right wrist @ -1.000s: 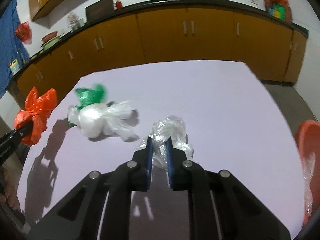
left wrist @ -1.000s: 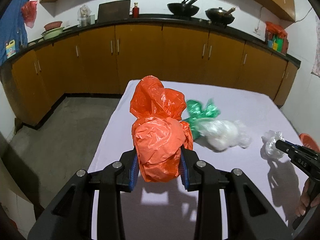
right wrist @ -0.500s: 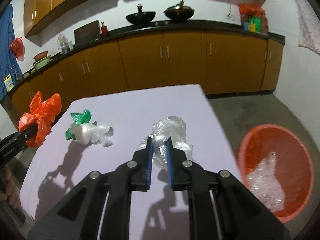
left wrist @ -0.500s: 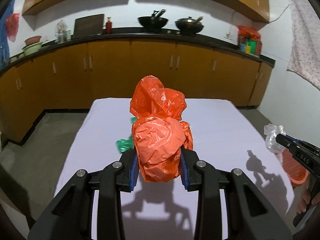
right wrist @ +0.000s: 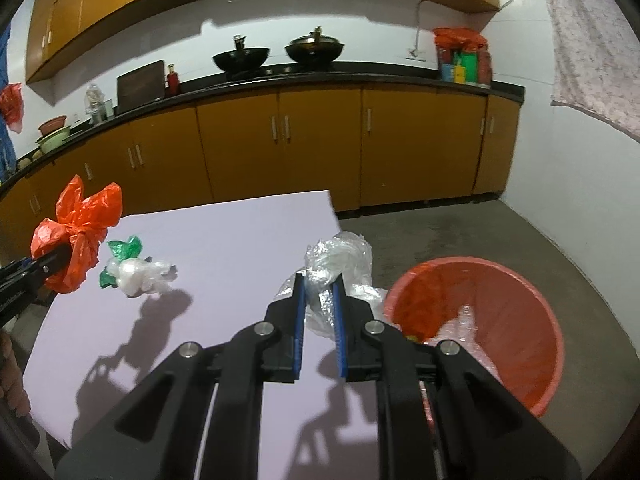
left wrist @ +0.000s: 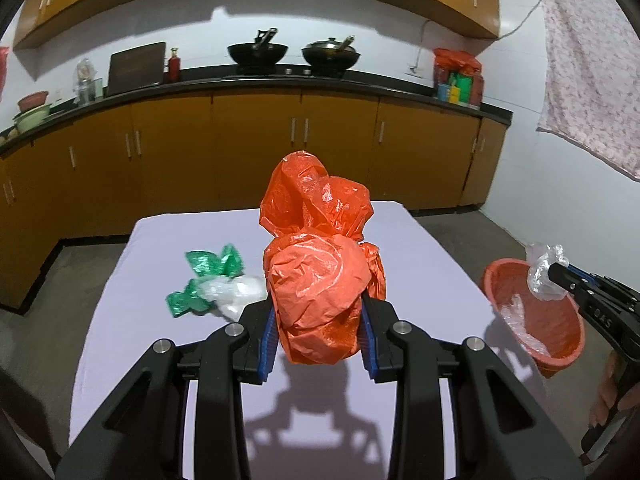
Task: Collect trash
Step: 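Carry the red and clear bags over the basket and release both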
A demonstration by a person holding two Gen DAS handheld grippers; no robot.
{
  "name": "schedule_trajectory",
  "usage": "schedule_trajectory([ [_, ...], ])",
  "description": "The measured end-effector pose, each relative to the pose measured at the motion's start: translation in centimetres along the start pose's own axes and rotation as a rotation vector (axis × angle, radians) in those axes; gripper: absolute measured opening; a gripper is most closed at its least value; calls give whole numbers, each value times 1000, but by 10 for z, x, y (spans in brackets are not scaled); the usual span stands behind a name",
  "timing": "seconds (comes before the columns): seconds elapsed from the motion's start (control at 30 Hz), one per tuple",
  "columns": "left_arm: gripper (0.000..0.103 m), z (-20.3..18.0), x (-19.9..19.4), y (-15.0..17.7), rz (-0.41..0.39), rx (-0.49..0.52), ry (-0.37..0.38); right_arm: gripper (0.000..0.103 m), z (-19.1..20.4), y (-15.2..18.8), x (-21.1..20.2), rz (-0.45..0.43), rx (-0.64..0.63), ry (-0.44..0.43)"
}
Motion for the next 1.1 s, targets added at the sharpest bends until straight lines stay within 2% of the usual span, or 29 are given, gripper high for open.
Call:
schedule_trajectory([
  [0.47, 34, -39, 7, 7, 28, 46, 53, 14, -34, 12, 0, 20, 55, 62],
  [0.63, 34, -59, 13, 10, 44, 65, 89, 14, -55, 14, -2, 14, 63, 109],
  [0.87, 34, -128, 32, 9, 75, 91, 218, 14, -120, 17, -9, 7, 180, 189],
  [1.1, 34, -204, 57, 14, 117, 161, 331, 14, -164, 22, -6, 3, 241, 231],
])
Point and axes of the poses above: each gripper's, at about its wrist camera, not at the fingertips, and x roughly the way its jaws point, z to its left, y to its underside, the point moved 9 cm from there along x, roughly the way its jaws point, and after that the axes turned 1 degree about y, right-handed, at the moved point
